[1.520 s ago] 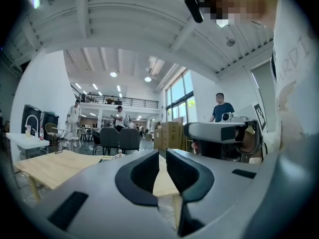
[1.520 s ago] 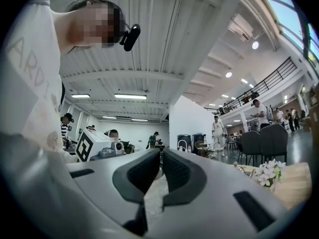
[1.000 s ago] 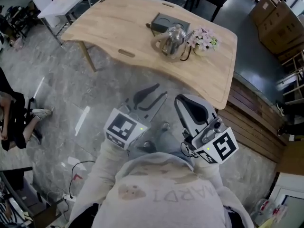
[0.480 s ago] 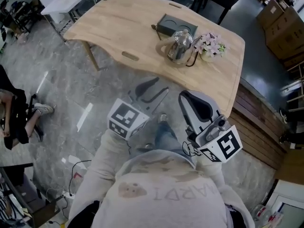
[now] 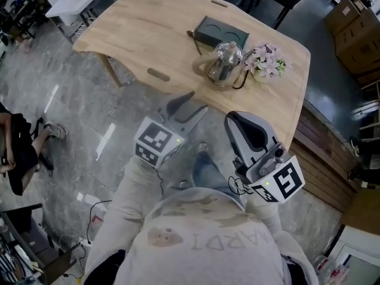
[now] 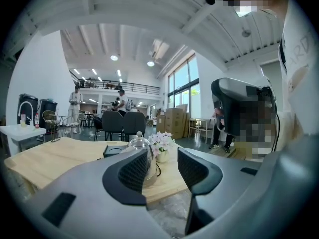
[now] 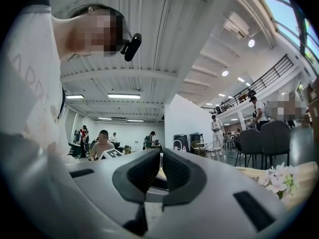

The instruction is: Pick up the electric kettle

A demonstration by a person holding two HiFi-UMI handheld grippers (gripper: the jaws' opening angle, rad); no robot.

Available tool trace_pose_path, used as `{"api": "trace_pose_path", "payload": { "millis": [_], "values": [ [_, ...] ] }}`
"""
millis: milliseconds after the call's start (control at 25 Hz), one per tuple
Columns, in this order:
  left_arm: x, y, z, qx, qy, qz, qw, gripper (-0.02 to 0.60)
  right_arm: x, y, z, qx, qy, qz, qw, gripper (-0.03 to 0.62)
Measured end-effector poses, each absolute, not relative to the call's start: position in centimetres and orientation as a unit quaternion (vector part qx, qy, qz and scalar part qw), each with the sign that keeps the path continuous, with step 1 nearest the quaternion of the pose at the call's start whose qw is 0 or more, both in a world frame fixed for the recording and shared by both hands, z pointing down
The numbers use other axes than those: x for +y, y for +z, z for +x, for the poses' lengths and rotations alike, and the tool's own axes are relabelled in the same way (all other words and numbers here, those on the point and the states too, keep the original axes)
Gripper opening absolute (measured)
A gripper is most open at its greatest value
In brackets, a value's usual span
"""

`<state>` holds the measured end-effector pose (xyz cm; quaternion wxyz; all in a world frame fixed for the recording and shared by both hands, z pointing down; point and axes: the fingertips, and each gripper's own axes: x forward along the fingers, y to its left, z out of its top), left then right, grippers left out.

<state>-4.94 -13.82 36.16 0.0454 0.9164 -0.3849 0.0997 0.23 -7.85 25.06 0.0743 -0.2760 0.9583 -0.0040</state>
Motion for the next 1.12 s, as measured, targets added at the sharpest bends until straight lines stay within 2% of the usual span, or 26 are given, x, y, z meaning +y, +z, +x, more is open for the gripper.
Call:
{"api": "trace_pose_path", "payload": {
  "millis": [1120],
  "values": [
    [-27.2, 43.5, -6.9, -0.369, 0.178, 0.909, 0.073, 0.204, -17.9, 27.9, 1.8, 0.953, -0.035, -0.297, 0.043, 0.028]
  ]
}}
